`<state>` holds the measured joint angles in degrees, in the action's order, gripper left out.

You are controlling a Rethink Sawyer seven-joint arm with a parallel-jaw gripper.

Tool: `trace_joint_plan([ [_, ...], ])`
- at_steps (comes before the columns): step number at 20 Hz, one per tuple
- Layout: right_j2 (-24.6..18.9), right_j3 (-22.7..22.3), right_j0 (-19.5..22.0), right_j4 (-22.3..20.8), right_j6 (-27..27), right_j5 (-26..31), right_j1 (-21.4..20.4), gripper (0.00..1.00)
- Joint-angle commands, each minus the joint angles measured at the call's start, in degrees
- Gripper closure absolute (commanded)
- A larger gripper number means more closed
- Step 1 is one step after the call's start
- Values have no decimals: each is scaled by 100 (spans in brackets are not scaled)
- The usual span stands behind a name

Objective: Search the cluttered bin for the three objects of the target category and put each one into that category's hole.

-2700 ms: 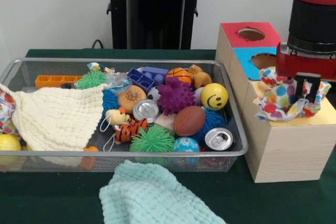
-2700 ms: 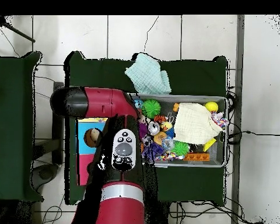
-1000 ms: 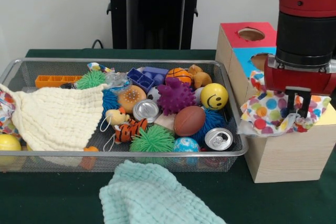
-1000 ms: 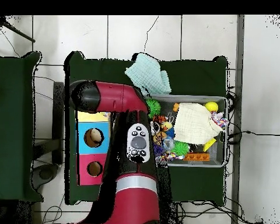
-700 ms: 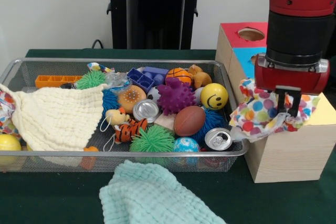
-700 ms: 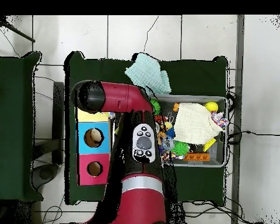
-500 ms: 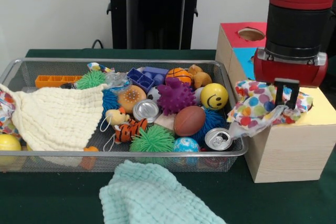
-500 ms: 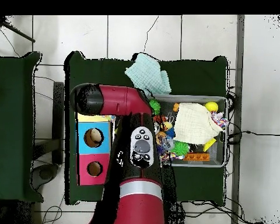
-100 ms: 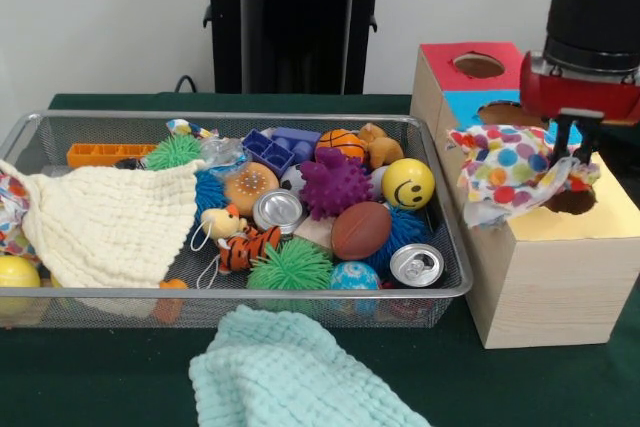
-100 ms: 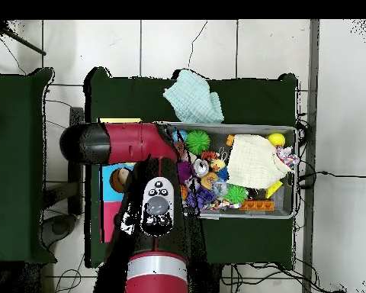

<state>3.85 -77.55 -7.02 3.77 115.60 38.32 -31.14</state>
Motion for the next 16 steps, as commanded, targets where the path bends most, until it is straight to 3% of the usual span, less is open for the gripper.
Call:
trace_joint_plan([
  [1,84,-824,-57,-1,894,665,-122,100],
  [12,-245,-614,297,-74,447,-124,459,100],
  [16,-310,-430,379,-140,309,-168,606,100],
])
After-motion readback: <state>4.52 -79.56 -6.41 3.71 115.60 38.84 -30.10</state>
